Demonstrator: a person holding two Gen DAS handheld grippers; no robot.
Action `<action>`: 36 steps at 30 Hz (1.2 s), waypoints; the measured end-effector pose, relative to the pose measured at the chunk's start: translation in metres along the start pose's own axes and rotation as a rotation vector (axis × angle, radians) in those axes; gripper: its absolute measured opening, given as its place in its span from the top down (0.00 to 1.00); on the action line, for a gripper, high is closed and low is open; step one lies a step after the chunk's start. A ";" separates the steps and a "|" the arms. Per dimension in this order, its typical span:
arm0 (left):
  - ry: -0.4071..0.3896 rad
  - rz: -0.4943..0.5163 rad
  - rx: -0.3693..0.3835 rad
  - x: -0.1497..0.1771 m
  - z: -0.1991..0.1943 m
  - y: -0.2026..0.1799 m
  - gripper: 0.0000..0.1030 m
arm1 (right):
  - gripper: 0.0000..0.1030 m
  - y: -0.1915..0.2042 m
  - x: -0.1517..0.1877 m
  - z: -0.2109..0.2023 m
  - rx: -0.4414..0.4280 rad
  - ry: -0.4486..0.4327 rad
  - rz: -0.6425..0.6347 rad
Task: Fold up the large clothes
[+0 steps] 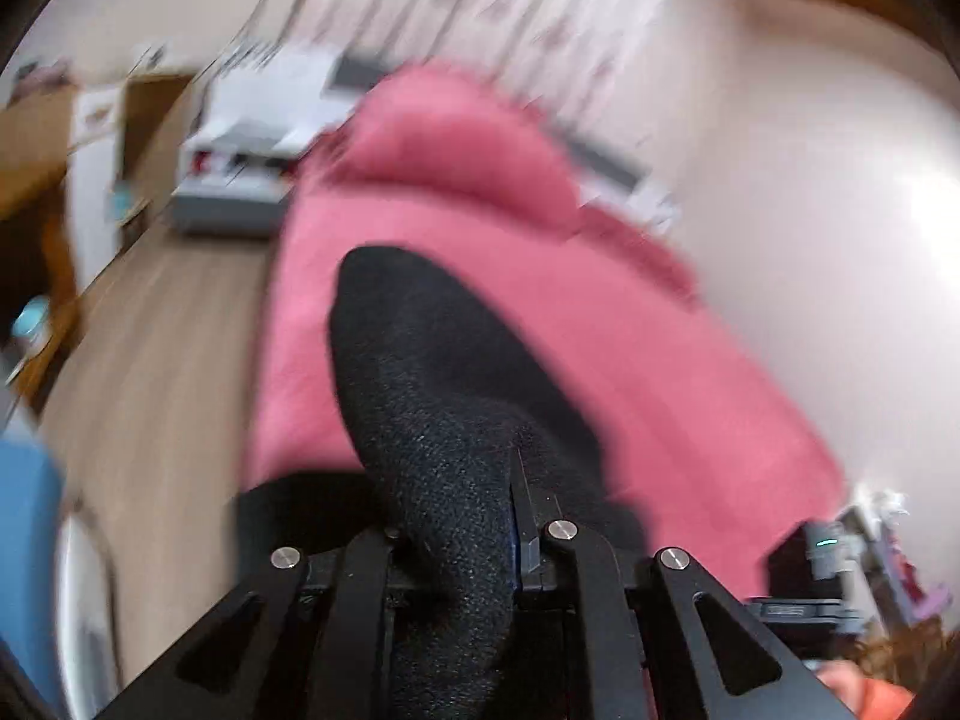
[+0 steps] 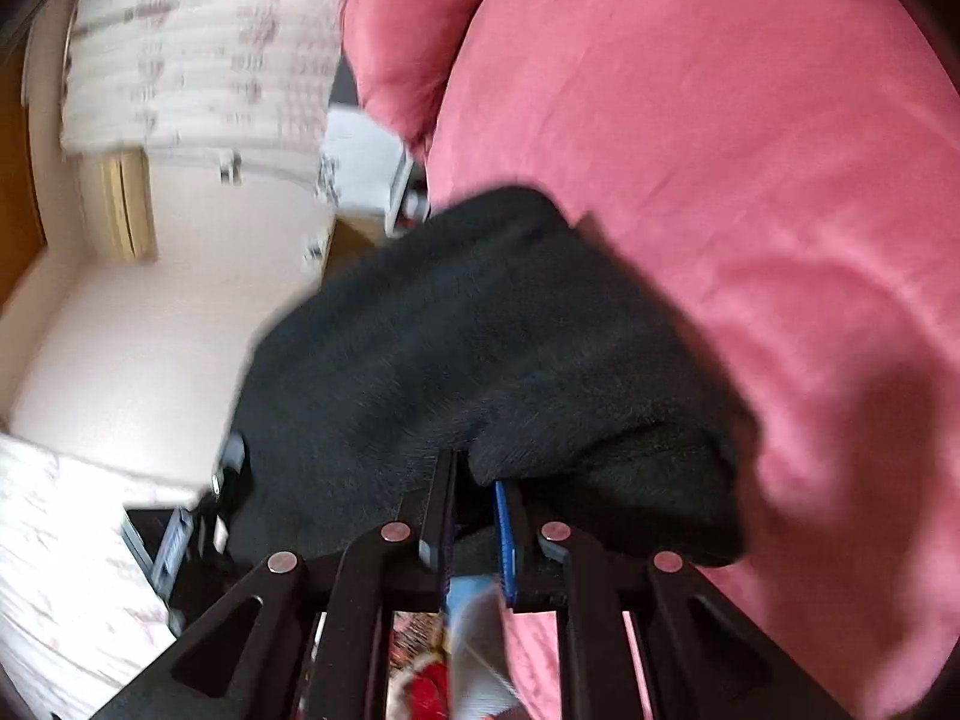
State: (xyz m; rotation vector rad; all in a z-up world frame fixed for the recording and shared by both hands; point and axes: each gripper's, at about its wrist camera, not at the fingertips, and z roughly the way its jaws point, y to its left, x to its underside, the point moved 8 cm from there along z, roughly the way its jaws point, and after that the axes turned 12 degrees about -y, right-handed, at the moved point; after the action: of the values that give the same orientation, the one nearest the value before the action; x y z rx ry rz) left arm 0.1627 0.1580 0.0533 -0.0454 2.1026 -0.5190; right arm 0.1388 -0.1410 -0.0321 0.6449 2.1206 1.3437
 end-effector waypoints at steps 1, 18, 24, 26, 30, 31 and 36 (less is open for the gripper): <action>0.056 -0.045 -0.052 0.023 0.010 0.032 0.88 | 0.88 -0.005 0.009 0.013 0.038 0.023 -0.016; 0.126 -0.167 -0.024 0.092 0.035 0.060 0.62 | 0.57 0.023 -0.079 0.006 0.144 -0.052 -0.343; 0.189 -0.157 0.014 0.081 0.042 0.055 0.86 | 0.58 0.018 -0.106 0.119 0.278 0.104 -0.580; 0.193 -0.196 0.052 0.076 0.034 0.058 0.87 | 0.77 0.011 -0.110 0.137 0.297 0.137 -0.554; 0.246 -0.104 0.019 0.086 0.043 0.057 0.86 | 0.80 0.032 -0.130 0.129 0.219 0.036 -0.493; 0.254 -0.092 0.010 0.088 0.049 0.058 0.85 | 0.80 0.025 -0.133 0.136 0.252 0.033 -0.498; 0.243 -0.089 0.005 0.089 0.050 0.065 0.77 | 0.66 -0.017 -0.142 0.156 0.308 0.012 -0.391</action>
State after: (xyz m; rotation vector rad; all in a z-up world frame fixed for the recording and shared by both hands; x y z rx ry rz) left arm 0.1647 0.1796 -0.0657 -0.0770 2.3442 -0.6088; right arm 0.3460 -0.1372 -0.0760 0.3112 2.3336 0.8217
